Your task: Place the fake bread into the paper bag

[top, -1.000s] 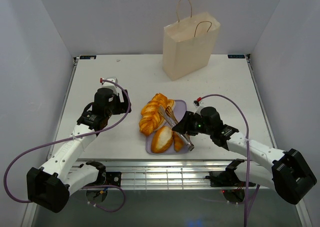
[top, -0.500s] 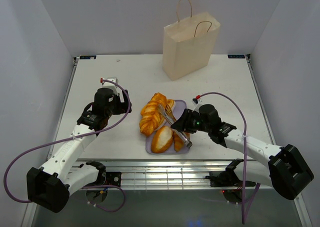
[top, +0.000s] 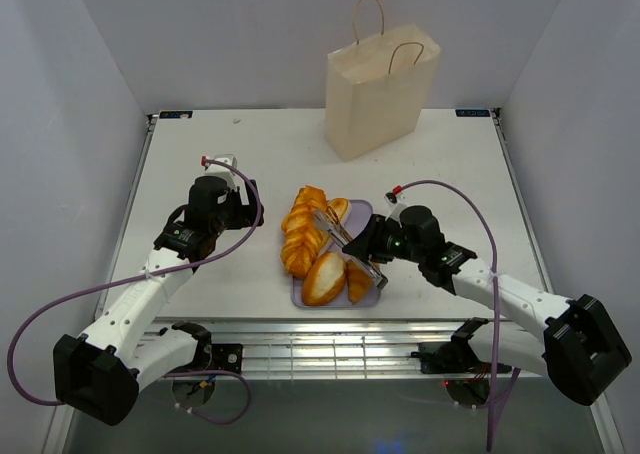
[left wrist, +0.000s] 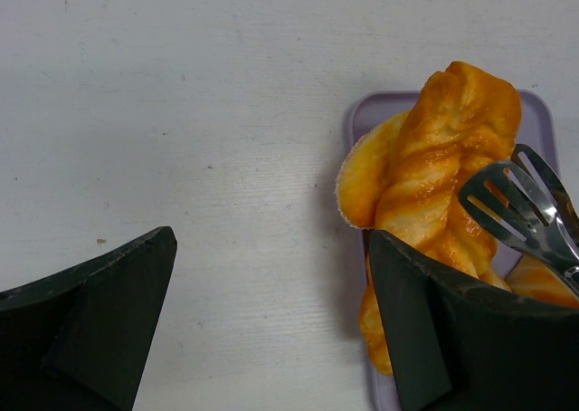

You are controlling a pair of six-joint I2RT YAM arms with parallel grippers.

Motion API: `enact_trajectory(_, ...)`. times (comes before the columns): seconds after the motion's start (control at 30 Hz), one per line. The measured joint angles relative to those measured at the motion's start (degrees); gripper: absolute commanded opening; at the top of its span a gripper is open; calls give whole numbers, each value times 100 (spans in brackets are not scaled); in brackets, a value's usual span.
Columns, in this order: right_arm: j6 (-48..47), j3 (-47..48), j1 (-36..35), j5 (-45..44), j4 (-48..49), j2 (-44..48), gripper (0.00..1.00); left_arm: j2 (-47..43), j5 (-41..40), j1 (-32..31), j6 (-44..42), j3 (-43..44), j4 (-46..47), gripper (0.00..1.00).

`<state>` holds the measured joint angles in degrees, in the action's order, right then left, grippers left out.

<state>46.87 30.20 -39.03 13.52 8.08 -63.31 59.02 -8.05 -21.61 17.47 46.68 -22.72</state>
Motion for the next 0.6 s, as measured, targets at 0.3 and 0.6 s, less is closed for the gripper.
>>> enact_trajectory(0.3, -109, 197, 0, -83, -275, 133, 25, 0, -2, -17, -2, 0, 0, 98)
enact_trajectory(0.6, -400, 791, 0, -317, -852, 411, 24, 0, -2, -26, -2, 0, 0, 98)
